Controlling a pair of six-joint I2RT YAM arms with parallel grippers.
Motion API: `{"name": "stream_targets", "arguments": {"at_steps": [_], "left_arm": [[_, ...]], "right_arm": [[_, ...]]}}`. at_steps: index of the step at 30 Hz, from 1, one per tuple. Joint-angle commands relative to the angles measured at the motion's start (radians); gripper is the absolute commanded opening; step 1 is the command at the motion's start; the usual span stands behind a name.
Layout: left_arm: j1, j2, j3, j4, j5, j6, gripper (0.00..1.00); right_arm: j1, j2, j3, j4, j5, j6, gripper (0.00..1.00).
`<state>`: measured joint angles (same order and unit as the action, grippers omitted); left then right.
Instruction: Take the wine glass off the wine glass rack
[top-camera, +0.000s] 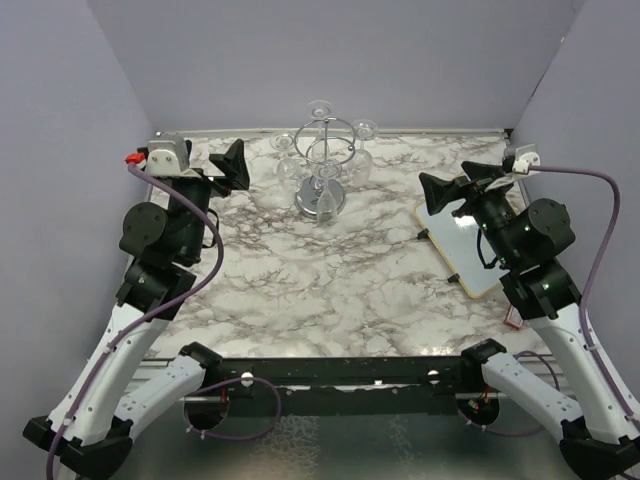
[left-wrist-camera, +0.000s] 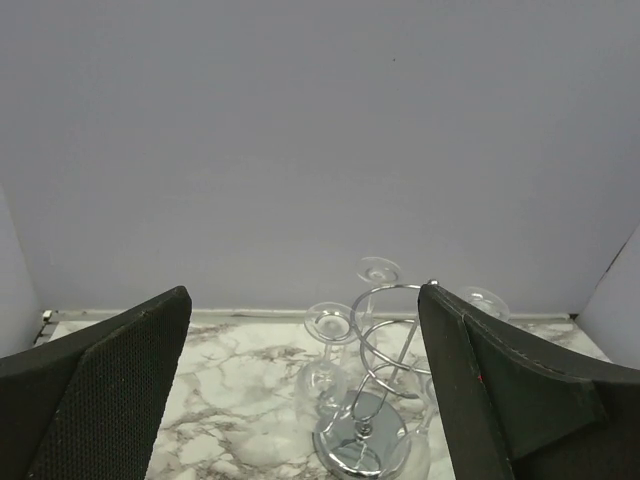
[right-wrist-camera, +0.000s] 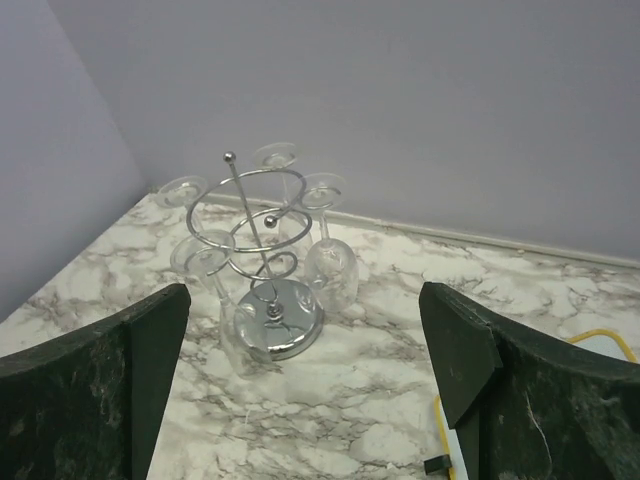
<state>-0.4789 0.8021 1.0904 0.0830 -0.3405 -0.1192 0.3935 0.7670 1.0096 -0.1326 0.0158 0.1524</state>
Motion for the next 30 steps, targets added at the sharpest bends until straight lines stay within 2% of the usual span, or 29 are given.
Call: {"name": "stream_targets", "arguments": {"at_steps": [1, 9, 11, 16, 25, 30], "left_arm": [[-0.03, 0.002, -0.026, 0.003, -0.054, 0.074, 0.99], [-0.087, 0.006, -0.074, -0.003, -0.123, 0.179, 0.99], [-0.099, 0.007, -0.085, -0.005, -0.14, 0.098, 0.99], [-0.124, 0.008, -0.105, -0.007, -0.181, 0.082, 0.99], [-0.145, 0.016, -0.126, -0.011, -0.231, 0.056, 0.99], [-0.148, 0.02, -0.129, -0.011, -0.251, 0.047, 0.99]], "right_arm": [[0.01, 0.02, -0.029, 0.006, 0.023, 0.029, 1.0], [0.025, 0.068, -0.081, 0.011, 0.029, 0.148, 1.0], [0.027, 0.077, -0.098, 0.023, -0.006, 0.171, 1.0], [0.036, 0.085, -0.171, 0.077, -0.125, 0.213, 1.0], [0.046, 0.097, -0.381, 0.296, -0.169, 0.55, 0.99], [0.048, 0.198, -0.393, 0.415, -0.237, 0.722, 1.0]]}}
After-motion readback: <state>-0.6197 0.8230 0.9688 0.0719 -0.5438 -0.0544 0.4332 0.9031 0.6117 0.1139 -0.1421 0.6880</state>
